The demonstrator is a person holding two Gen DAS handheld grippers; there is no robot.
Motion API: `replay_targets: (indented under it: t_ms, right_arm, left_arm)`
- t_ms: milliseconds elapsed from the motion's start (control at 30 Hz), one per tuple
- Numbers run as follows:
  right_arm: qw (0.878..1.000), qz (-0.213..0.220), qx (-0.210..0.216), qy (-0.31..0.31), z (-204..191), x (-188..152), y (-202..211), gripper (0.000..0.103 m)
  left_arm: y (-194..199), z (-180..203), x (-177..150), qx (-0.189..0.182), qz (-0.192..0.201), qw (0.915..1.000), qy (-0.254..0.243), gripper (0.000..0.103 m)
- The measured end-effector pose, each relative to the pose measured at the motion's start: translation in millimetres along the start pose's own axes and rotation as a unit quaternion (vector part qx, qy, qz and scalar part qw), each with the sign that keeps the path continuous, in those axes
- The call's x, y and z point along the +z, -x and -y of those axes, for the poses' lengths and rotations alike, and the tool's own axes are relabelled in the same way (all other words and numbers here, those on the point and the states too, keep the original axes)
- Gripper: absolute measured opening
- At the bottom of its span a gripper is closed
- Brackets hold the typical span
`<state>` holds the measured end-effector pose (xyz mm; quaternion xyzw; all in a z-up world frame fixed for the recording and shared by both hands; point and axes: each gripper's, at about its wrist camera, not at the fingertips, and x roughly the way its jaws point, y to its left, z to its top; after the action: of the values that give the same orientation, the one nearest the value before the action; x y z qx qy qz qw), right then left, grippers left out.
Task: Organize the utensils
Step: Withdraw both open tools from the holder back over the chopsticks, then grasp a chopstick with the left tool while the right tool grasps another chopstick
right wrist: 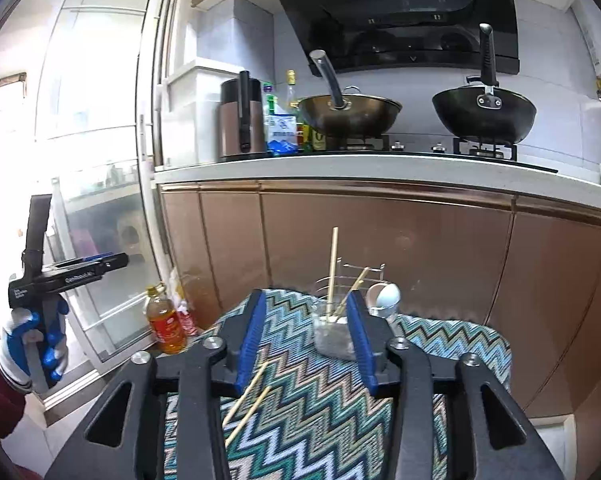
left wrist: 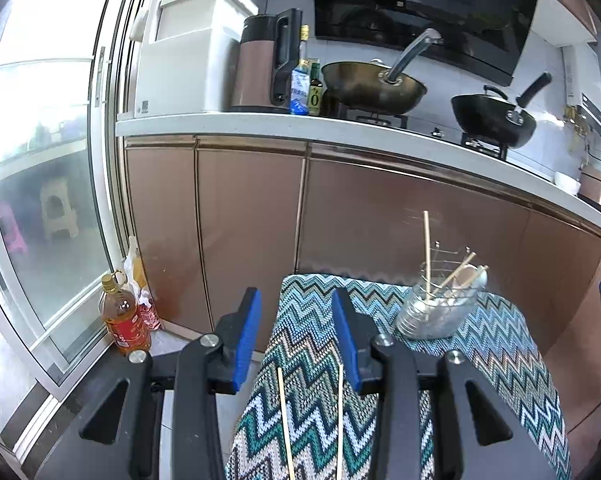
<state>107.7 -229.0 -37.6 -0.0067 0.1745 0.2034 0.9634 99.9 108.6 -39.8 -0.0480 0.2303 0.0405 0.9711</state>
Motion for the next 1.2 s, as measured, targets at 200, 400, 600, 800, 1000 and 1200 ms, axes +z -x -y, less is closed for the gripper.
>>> replay_targets:
  t_ms: [200,400,600,800,1000,1200]
  right_arm:
    - [1.0,0.002,-0.004,-0.005,-10,-11,13,0.055]
    - [1.0,-0.01,-0.004,-0.008,-15,-19,14,0.055]
    - [0.999,-0.034,-0.003,-0.005,-18,-28,4,0.055]
    - [0.998,-0.065,-0.002,-0.009,-19,-39,-14,0.05]
    - [0.993,-0.117,0.002,-0.023,-15,-52,-46,0.042]
    - [0.982,-0.182,0.019,-0.037,-15,-71,-88,0.033]
  left_arm:
    - [18,10,-10,-0.003,0.006,0.9998,-0.018,0.035]
    - [21,11,-14,-0.002,0.003,0.9998,-0.021,0.035]
    - [11,9,-19,0.0,-0.012,0.9997,-0.023,0.035]
    - [-15,3,-28,-0.01,-0.053,0.9985,-0.008,0.035]
    - [-47,-8,-40,-0.026,-0.109,0.9936,0.009,0.035]
    - [-93,-19,-63,-0.036,-0.189,0.981,0.025,0.035]
